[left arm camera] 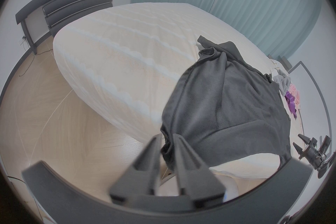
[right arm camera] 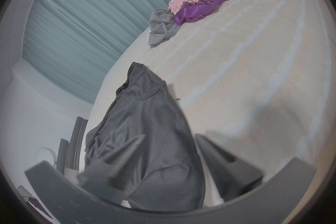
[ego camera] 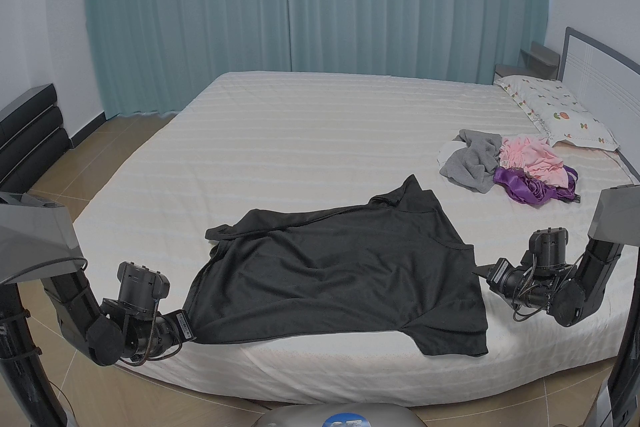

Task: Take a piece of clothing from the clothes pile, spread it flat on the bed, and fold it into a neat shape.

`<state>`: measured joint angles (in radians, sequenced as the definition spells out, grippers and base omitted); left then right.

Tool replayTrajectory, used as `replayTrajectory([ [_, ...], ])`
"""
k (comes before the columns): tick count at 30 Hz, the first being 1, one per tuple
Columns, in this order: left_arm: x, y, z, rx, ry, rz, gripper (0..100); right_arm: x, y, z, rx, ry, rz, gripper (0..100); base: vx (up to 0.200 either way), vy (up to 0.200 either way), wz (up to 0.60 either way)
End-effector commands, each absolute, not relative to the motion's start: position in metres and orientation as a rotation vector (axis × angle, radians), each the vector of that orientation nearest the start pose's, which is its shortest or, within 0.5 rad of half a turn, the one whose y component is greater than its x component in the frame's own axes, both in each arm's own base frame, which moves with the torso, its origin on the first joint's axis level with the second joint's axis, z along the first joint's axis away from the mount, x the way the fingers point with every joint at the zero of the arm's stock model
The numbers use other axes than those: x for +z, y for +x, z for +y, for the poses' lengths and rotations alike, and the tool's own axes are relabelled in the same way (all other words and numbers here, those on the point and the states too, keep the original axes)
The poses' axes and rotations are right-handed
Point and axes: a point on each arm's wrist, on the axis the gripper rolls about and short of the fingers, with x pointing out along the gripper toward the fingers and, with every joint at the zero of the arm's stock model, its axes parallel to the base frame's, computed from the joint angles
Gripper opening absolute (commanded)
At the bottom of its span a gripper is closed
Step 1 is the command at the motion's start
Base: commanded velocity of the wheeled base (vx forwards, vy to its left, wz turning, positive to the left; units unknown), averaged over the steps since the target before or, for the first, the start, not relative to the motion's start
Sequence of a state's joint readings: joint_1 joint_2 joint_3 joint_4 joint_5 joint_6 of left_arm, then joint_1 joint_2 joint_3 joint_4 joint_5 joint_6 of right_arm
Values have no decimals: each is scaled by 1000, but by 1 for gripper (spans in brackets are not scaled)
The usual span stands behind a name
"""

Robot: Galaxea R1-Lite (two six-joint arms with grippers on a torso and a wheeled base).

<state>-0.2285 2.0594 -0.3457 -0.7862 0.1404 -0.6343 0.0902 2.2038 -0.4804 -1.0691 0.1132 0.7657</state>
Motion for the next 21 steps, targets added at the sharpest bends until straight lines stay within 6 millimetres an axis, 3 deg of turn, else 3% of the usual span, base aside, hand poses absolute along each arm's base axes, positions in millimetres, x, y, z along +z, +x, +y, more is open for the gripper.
replayTrajectory([
  [1, 0, 247, -54, 208, -424, 894, 100, 13, 288, 37, -11, 775, 686, 100, 0, 0, 0],
  [6, 10, 248, -51, 206, -443, 855, 100, 26, 269, 45, 19, 850, 670, 100, 0, 0, 0],
  [13, 40, 249, -43, 184, -491, 739, 100, 25, 253, 46, 39, 870, 672, 100, 0, 0, 0],
  [21, 44, 256, -46, 176, -534, 714, 100, 22, 243, 40, 32, 894, 695, 100, 0, 0, 0],
])
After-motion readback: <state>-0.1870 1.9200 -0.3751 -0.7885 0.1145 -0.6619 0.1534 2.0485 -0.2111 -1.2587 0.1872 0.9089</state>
